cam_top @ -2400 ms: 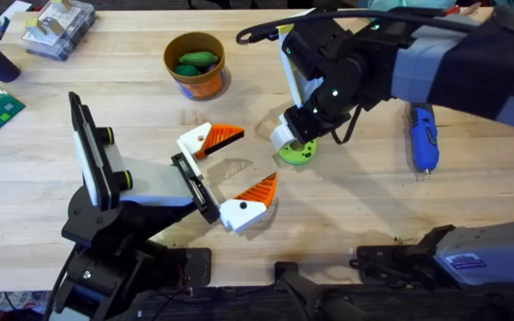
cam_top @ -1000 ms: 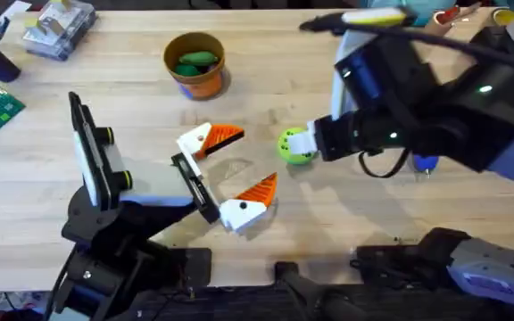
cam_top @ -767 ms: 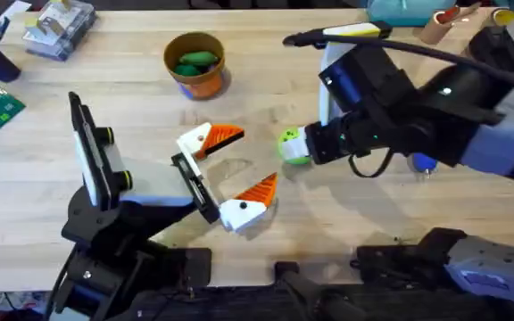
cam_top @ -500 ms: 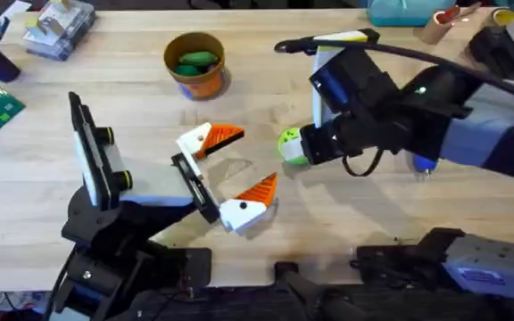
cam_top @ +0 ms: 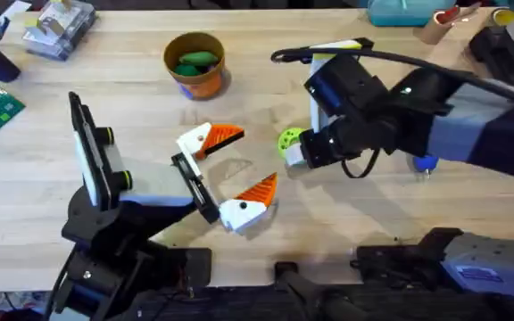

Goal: Pick up the gripper from the table and insert it into the empty holder that is missing its gripper. Then pick up a screw, insert it into the mounting hole, and use the screwdriver to tighten it. Finally, clean up the table by picking up the vegetable and placing it into the bucket.

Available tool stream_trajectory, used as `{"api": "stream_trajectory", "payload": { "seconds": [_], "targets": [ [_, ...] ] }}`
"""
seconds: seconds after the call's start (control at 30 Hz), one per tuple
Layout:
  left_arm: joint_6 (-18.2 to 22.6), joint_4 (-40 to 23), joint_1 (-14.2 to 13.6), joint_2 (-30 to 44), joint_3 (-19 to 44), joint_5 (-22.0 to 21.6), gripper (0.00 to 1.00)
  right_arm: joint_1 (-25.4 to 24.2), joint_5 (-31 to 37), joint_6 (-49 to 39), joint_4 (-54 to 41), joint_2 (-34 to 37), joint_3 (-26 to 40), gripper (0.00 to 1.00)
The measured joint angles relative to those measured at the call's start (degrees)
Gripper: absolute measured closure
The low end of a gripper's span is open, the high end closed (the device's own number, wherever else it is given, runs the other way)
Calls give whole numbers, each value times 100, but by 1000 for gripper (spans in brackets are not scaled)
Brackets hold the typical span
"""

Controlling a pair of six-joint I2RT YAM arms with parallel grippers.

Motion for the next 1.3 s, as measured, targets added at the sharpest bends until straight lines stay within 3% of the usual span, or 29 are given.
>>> {"api": "stream_trajectory", "payload": {
  "seconds": [0.27,1.3],
  "targets": [
    [0,0,0,-1,0,0,9,0,3,0,1,286,0,551],
    [0,0,0,-1,0,0,9,0,7,-1,301,285,-2,542]
  ]
}}
